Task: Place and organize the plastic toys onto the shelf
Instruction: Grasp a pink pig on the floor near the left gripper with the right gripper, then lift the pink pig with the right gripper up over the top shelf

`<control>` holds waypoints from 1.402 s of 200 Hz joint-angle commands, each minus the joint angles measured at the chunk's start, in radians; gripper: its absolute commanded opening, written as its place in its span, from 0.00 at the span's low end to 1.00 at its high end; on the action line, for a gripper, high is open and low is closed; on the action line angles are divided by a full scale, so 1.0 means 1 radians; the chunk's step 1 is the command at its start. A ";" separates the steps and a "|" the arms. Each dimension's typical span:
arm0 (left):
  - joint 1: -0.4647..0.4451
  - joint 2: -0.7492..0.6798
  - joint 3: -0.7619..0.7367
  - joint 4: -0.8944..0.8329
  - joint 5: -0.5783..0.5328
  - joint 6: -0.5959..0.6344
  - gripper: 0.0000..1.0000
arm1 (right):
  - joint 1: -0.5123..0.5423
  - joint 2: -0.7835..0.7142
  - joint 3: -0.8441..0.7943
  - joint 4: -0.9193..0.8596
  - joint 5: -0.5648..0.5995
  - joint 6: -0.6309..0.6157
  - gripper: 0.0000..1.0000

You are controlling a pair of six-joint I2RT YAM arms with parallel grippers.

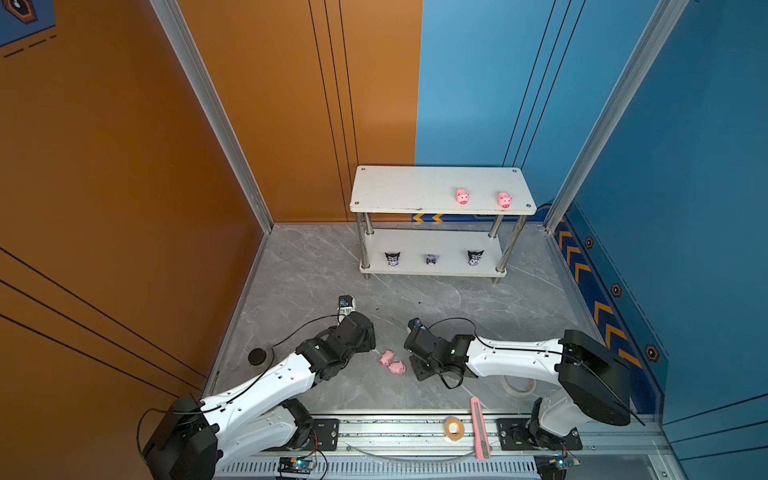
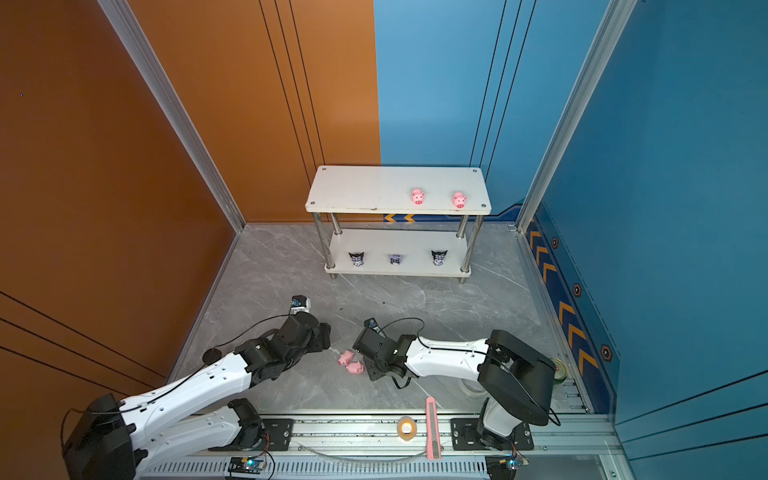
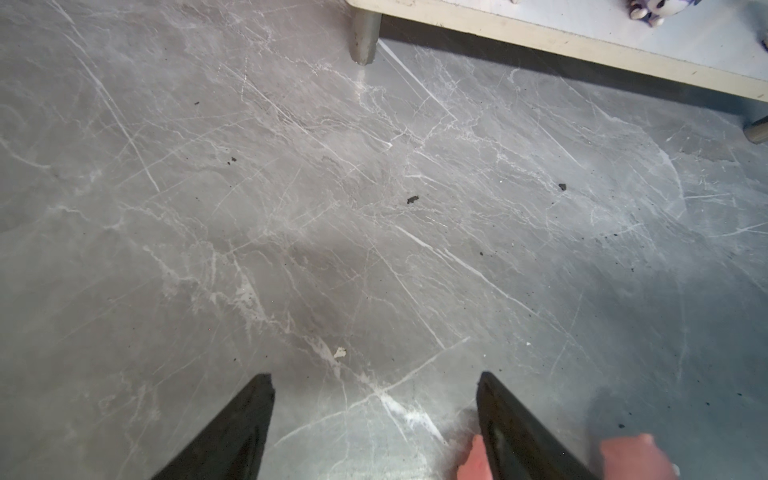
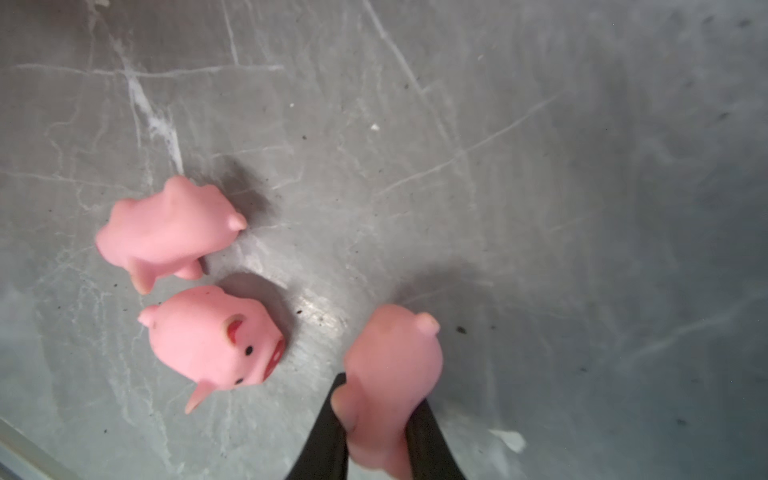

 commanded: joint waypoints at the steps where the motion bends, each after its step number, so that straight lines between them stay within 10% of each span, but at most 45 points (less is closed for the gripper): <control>1: 0.010 -0.002 0.031 0.019 -0.008 0.016 0.79 | -0.057 -0.103 0.170 -0.206 0.088 -0.150 0.18; 63: 0.028 -0.034 0.018 -0.002 -0.003 0.023 0.79 | -0.263 -0.082 0.779 -0.426 0.155 -0.424 0.16; 144: 0.069 -0.131 -0.030 -0.060 -0.009 0.022 0.80 | -0.433 0.281 1.472 -0.574 0.077 -0.481 0.16; 280: 0.130 -0.247 -0.074 -0.145 0.002 0.004 0.80 | -0.498 0.420 1.574 -0.538 0.027 -0.445 0.17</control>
